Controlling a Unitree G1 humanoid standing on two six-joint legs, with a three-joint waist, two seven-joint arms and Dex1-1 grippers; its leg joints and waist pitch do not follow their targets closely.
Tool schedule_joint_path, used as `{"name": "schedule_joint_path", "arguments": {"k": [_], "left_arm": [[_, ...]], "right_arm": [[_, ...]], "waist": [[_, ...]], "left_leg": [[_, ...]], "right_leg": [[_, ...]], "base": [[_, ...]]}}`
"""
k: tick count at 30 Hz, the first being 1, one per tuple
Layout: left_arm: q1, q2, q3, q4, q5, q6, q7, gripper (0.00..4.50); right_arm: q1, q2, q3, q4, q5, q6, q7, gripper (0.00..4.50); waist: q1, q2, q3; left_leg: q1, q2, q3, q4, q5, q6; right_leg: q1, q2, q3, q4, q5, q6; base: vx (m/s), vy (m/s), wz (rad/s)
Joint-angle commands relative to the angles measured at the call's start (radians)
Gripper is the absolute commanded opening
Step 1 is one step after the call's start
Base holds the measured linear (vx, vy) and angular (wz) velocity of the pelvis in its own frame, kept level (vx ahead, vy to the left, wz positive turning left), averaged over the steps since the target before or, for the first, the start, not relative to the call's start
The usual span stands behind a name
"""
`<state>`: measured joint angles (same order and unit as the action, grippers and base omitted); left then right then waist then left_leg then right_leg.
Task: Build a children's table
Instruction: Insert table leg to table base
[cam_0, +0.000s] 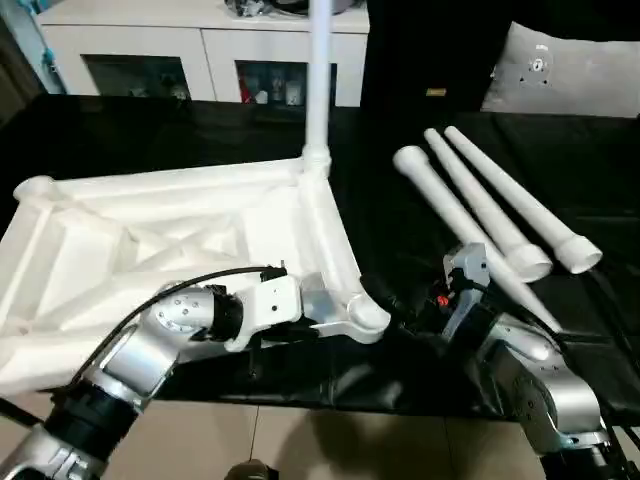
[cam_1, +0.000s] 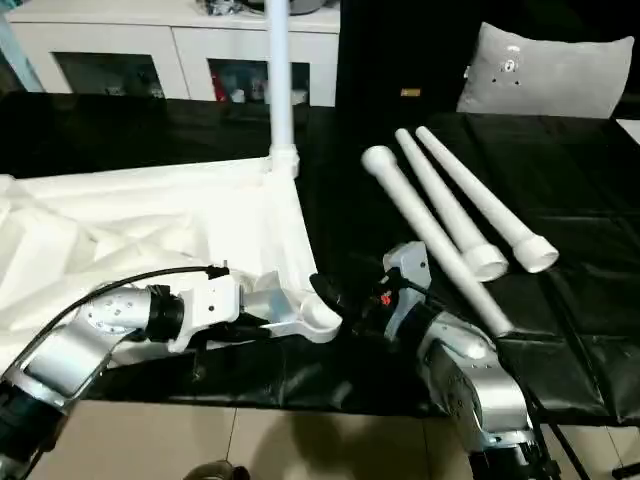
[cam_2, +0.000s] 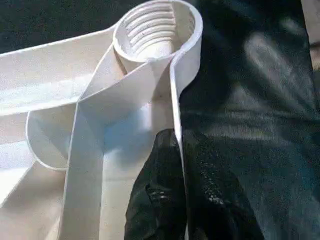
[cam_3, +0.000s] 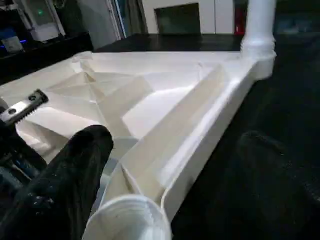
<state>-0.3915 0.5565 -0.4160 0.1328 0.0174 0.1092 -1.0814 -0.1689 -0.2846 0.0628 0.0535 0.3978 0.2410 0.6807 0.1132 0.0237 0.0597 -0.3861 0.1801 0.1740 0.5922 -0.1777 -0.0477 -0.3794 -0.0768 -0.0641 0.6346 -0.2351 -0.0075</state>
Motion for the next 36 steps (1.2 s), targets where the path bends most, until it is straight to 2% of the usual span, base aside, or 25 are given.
{"name": "schedule_joint_path", "arguments": {"k": [1, 6, 9, 10, 11, 12, 13, 14, 16, 17, 19, 20, 23, 24, 25, 27, 32, 33, 35, 36], "left_arm": [[-0.015, 0.027, -0.013, 0.026, 0.041, -0.046, -0.018, 0.00], [-0.042, 0.029, 0.007, 0.096, 0.033, -0.169, 0.001, 0.00], [-0.053, 0.000, 0.045, 0.133, 0.023, -0.213, 0.050, 0.00], [-0.051, -0.010, 0.059, 0.135, 0.005, -0.212, 0.051, 0.27], [-0.050, -0.020, 0.074, 0.137, -0.014, -0.211, 0.052, 0.27], [-0.045, -0.032, 0.093, 0.134, -0.043, -0.201, 0.048, 0.43], [-0.031, -0.050, 0.121, 0.117, -0.102, -0.172, 0.033, 0.43], [-0.013, -0.069, 0.151, 0.083, -0.164, -0.141, 0.025, 0.66], [-0.007, -0.080, 0.169, 0.062, -0.203, -0.115, 0.025, 0.72], [-0.002, -0.086, 0.178, 0.047, -0.217, -0.103, 0.033, 0.82], [0.005, -0.095, 0.189, 0.027, -0.242, -0.083, 0.048, 0.93], [0.011, -0.106, 0.202, 0.000, -0.267, -0.025, 0.073, 1.11], [0.025, -0.109, 0.202, -0.019, -0.249, -0.007, 0.101, 1.26], [0.036, -0.112, 0.204, -0.036, -0.230, 0.023, 0.116, 1.36], [0.041, -0.112, 0.205, -0.044, -0.225, 0.031, 0.120, 1.47], [0.059, -0.104, 0.199, -0.078, -0.214, 0.063, 0.134, 1.54], [0.070, -0.099, 0.172, -0.133, -0.217, 0.120, 0.165, 1.87], [0.069, -0.103, 0.163, -0.141, -0.216, 0.131, 0.171, 1.93], [0.068, -0.109, 0.153, -0.154, -0.201, 0.150, 0.173, 2.09], [0.068, -0.109, 0.153, -0.154, -0.201, 0.150, 0.173, 2.09]], "right_arm": [[-0.014, 0.003, -0.004, -0.009, -0.003, 0.005, -0.010, 4.42], [-0.065, 0.019, -0.033, 0.020, -0.042, 0.031, -0.106, 4.42], [-0.095, 0.012, -0.051, 0.043, -0.076, 0.041, -0.167, 4.42], [-0.098, 0.012, -0.054, 0.047, -0.085, 0.043, -0.183, 4.48], [-0.101, 0.012, -0.057, 0.051, -0.095, 0.045, -0.201, 4.48], [-0.103, 0.011, -0.059, 0.054, -0.109, 0.049, -0.223, 4.50], [-0.105, 0.008, -0.058, 0.055, -0.130, 0.057, -0.254, 4.50], [-0.106, 0.006, -0.060, 0.042, -0.140, 0.077, -0.278, 4.50], [-0.117, 0.003, -0.070, 0.037, -0.143, 0.106, -0.303, 4.50], [-0.125, -0.001, -0.078, 0.035, -0.147, 0.126, -0.322, 4.50], [-0.140, -0.012, -0.091, 0.041, -0.163, 0.160, -0.357, 4.50], [-0.172, -0.040, -0.106, 0.070, -0.194, 0.220, -0.405, 4.50], [-0.190, -0.069, -0.112, 0.097, -0.233, 0.251, -0.439, 4.50], [-0.203, -0.085, -0.122, 0.120, -0.254, 0.261, -0.459, 4.50], [-0.207, -0.088, -0.128, 0.126, -0.258, 0.268, -0.469, 4.50], [-0.224, -0.109, -0.145, 0.148, -0.270, 0.294, -0.498, 4.50], [-0.252, -0.165, -0.162, 0.186, -0.247, 0.344, -0.450, 4.50], [-0.264, -0.189, -0.158, 0.215, -0.255, 0.355, -0.433, 4.50], [-0.288, -0.217, -0.158, 0.263, -0.272, 0.357, -0.418, 4.50], [-0.288, -0.217, -0.158, 0.263, -0.272, 0.357, -0.418, 4.50]], "waist": [[-0.001, -0.004, -0.069], [-0.003, -0.003, -0.071], [-0.003, -0.004, -0.071], [-0.001, -0.001, -0.072], [-0.001, -0.001, -0.072], [-0.001, -0.005, -0.072], [-0.001, -0.004, -0.073], [-0.002, -0.002, -0.073], [0.001, -0.003, -0.075], [-0.002, -0.004, -0.072], [-0.003, -0.005, -0.071], [-0.005, -0.005, -0.071], [-0.007, -0.004, -0.069], [-0.007, 0.002, -0.071], [-0.009, -0.002, -0.070], [-0.009, 0.007, -0.073], [-0.014, 0.002, -0.071], [-0.016, -0.004, -0.073], [-0.017, -0.002, -0.070], [-0.016, -0.004, -0.069]], "left_leg": [[0.020, 0.049, -0.016, -0.067, -0.129, 0.032], [0.021, 0.048, -0.016, -0.068, -0.130, 0.008], [0.022, 0.046, -0.013, -0.067, -0.142, -0.005], [0.022, 0.047, -0.014, -0.067, -0.150, -0.009], [0.022, 0.047, -0.014, -0.067, -0.150, -0.009], [0.020, 0.045, -0.013, -0.067, -0.142, -0.014], [0.020, 0.046, -0.014, -0.067, -0.138, -0.017], [0.018, 0.045, -0.013, -0.066, -0.130, -0.018], [0.020, 0.046, -0.013, -0.063, -0.126, -0.012], [0.017, 0.045, -0.013, -0.065, -0.126, -0.007], [0.018, 0.044, -0.012, -0.064, -0.134, -0.002], [0.020, 0.041, -0.011, -0.064, -0.129, -0.012], [0.020, 0.041, -0.011, -0.063, -0.132, -0.022], [0.021, 0.042, -0.011, -0.061, -0.130, -0.028], [0.020, 0.040, -0.010, -0.062, -0.127, -0.027], [0.020, 0.039, -0.012, -0.060, -0.120, -0.029], [0.019, 0.039, -0.012, -0.059, -0.132, -0.018], [0.019, 0.039, -0.011, -0.057, -0.125, -0.013], [0.018, 0.038, -0.009, -0.055, -0.126, -0.010], [0.017, 0.038, -0.009, -0.054, -0.127, -0.009]], "right_leg": [[0.039, -0.072, 0.050, -0.071, -0.039, -0.202], [0.036, -0.070, 0.050, -0.069, -0.035, -0.196], [0.034, -0.071, 0.052, -0.069, -0.046, -0.195], [0.036, -0.073, 0.053, -0.069, -0.055, -0.191], [0.036, -0.073, 0.053, -0.069, -0.055, -0.191], [0.037, -0.072, 0.053, -0.070, -0.055, -0.186], [0.037, -0.074, 0.052, -0.067, -0.050, -0.189], [0.036, -0.071, 0.051, -0.064, -0.032, -0.197], [0.036, -0.071, 0.051, -0.062, -0.004, -0.216], [0.039, -0.069, 0.050, -0.061, -0.002, -0.219], [0.038, -0.069, 0.051, -0.065, -0.019, -0.214], [0.039, -0.065, 0.051, -0.066, -0.045, -0.205], [0.039, -0.063, 0.052, -0.069, -0.060, -0.193], [0.039, -0.063, 0.053, -0.067, -0.051, -0.187], [0.040, -0.061, 0.053, -0.069, -0.045, -0.184], [0.041, -0.060, 0.052, -0.066, -0.021, -0.186], [0.045, -0.059, 0.051, -0.067, -0.015, -0.194], [0.047, -0.058, 0.050, -0.065, -0.008, -0.201], [0.045, -0.059, 0.051, -0.068, -0.024, -0.211], [0.045, -0.060, 0.051, -0.070, -0.038, -0.210]], "base": [[0.000, 0.000, 0.00], [0.000, 0.000, 0.00], [0.000, 0.000, 0.00], [0.000, 0.000, 0.00], [0.000, 0.000, 0.00], [0.000, 0.000, 0.00], [0.000, 0.000, 0.00], [0.000, 0.000, 0.00], [0.000, 0.000, 0.00], [0.000, 0.000, 0.00], [0.000, 0.000, 0.00], [0.000, 0.000, 0.00], [0.000, 0.000, 0.00], [0.000, 0.000, 0.00], [0.000, 0.000, 0.00], [0.000, 0.000, 0.00], [0.000, 0.000, 0.00], [0.000, 0.000, 0.00], [0.000, 0.000, 0.00], [0.000, 0.000, 0.00]]}}
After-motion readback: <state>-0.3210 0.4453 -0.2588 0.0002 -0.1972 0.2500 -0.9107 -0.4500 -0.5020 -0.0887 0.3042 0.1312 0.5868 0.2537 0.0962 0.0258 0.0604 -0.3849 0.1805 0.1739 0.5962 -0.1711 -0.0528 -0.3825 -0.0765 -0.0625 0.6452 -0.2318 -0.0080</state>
